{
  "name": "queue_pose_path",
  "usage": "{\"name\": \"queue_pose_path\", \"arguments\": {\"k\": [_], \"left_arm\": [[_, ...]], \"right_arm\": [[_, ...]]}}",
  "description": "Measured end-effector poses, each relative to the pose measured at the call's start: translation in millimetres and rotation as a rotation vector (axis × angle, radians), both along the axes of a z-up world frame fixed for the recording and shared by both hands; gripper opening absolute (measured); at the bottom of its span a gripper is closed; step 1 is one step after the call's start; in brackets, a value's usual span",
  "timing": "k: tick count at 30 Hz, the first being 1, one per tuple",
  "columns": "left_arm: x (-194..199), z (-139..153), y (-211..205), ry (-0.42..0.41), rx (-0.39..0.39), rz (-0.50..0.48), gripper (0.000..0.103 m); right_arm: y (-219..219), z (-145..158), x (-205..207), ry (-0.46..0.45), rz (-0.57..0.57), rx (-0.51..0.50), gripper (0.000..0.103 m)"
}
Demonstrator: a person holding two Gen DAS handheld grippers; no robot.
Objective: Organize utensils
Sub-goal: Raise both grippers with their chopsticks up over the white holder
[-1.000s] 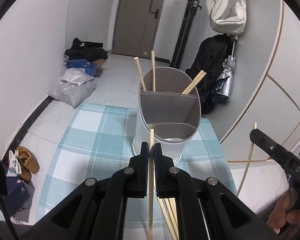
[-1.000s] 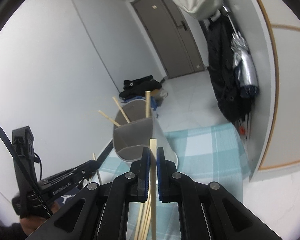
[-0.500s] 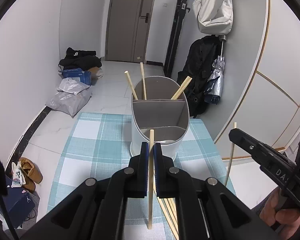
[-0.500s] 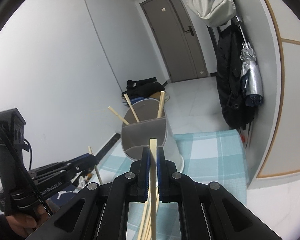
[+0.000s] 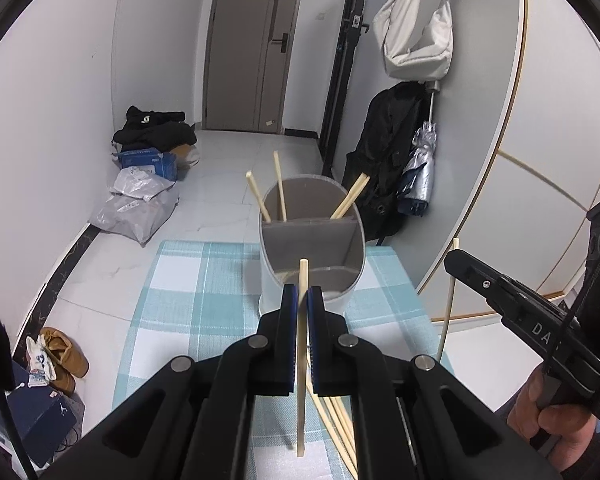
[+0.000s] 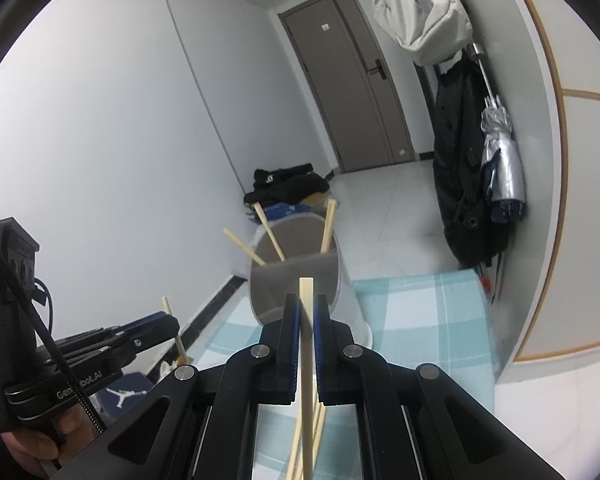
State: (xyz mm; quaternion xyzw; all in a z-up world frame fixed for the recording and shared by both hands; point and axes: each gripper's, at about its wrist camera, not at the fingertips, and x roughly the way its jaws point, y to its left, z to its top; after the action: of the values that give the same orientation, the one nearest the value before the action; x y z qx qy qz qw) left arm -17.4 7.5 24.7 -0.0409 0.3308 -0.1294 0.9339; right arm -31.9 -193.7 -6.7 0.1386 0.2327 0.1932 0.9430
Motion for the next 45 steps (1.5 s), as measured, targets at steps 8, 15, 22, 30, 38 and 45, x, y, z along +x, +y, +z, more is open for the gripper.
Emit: {"name": "queue_pose_path", "arguments": {"k": [8,15,22,30,38,45], "left_arm": [[9.4,37.5,1.1,-0.041,-0.036,-0.029,0.002],[23.0,71.4,-1.8,-0.096,-0.066,-0.049,0.002],[47.0,98.3,-4.4,-0.133,-0.101,-0.059,0.002],[82.1,115.8,0.8,-0.167,-0.149,-0.048,0.002],[113.4,116.9,8.8,-0.202,-0.177,-0.021,0.002],[129.6,94.8,21.5,-0.190,-0.172,0.015,0.002]], "right_arm": [[-8.2,31.7,5.5,-0.061,-0.014,0.031,0.006],[-2.6,60.8,21.1,-0.128,-0.005,0.040,0.006],[4.8,92.7,41.9,-0.200,0.019,0.038,0.006],[5.8,114.2,80.9,-0.240,0.016,0.052,0.006],[13.4,125.6,124.2,-0.321,0.021,0.052,0.006],[30.0,114.2,155.8,-0.346,0.045,0.036,0.006]]}}
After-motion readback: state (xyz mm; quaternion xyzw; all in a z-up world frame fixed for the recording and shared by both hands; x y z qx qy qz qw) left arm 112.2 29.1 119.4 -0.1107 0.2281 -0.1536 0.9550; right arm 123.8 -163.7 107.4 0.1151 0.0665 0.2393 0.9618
